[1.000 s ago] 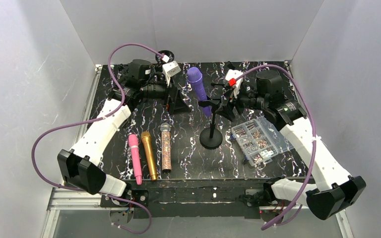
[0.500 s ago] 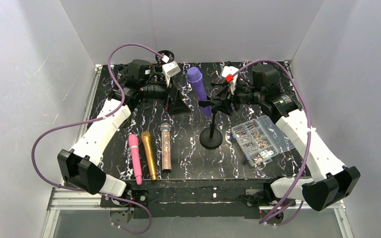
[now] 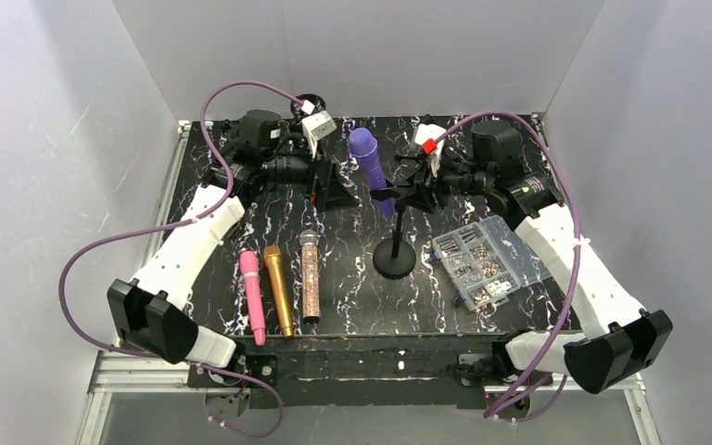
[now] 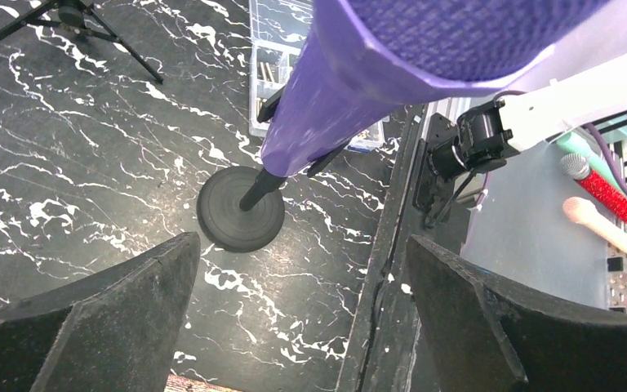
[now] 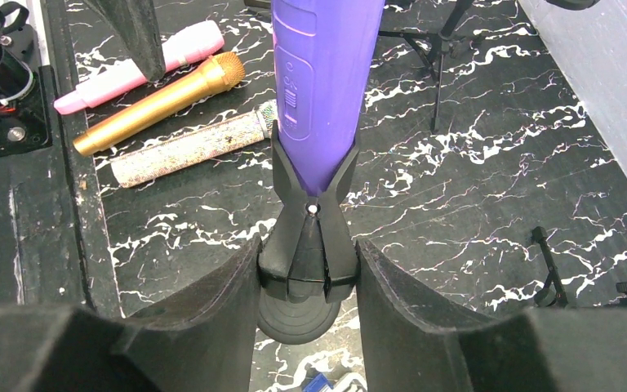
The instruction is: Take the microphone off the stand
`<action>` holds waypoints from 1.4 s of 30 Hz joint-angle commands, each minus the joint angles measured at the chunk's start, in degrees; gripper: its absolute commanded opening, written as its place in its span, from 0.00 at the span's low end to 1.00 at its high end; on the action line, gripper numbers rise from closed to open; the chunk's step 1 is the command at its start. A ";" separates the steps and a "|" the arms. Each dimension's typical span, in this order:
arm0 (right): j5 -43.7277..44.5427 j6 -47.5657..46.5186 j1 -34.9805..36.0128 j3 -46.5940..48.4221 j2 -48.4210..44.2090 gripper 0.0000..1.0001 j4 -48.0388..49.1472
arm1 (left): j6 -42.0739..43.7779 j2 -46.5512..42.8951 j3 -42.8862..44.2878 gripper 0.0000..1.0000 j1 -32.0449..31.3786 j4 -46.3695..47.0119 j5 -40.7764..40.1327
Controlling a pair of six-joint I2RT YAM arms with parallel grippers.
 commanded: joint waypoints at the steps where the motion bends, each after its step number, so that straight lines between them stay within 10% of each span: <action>1: -1.50 1.09 -0.27 2.12 -1.29 0.01 -0.29 | -3.98 -3.68 1.01 0.98 0.25 0.14 -0.35; 17: -3.28 3.89 -0.61 3.41 -1.16 0.01 -2.15 | 6.64 -5.45 4.87 0.98 0.00 -14.53 -2.61; 42: -5.47 9.76 -2.09 6.94 1.92 0.01 -0.61 | -0.80 7.64 11.79 0.99 -3.57 10.04 1.18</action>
